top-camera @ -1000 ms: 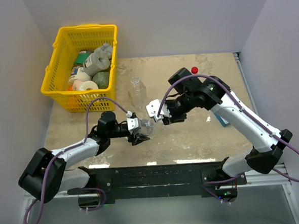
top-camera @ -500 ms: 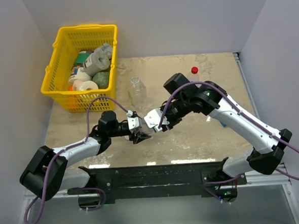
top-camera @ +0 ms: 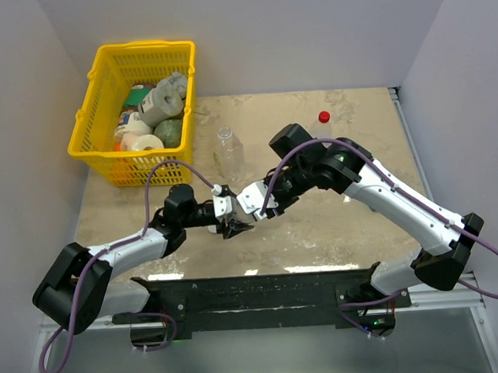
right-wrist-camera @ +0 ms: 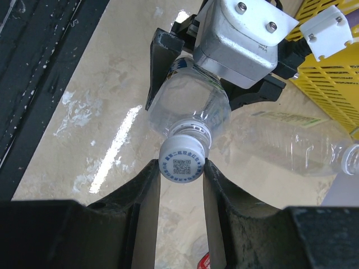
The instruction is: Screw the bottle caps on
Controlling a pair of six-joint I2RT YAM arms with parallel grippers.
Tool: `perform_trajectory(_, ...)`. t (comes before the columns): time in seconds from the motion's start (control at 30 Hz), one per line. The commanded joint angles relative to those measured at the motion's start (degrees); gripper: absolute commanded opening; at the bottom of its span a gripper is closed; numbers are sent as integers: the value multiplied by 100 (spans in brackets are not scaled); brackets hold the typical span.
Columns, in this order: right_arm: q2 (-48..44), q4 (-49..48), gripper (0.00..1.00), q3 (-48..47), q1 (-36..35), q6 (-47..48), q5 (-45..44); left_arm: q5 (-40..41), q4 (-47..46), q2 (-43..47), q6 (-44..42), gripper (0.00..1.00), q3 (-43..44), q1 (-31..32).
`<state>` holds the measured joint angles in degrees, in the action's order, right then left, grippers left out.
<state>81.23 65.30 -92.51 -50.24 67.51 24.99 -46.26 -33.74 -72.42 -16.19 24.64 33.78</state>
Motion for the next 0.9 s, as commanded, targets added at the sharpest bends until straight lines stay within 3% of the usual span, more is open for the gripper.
perform_trajectory(0.0,-20,-193,11,31,-21,-44,-65,-138,-257,114,-359,0,207,59)
perform_trajectory(0.6,288,229,10,-83,-30,377,-197,38,-247,79,-421,0,313,102)
perform_trajectory(0.87,490,220,8,-74,-39,-122,-197,117,-406,44,-157,0,497,94)
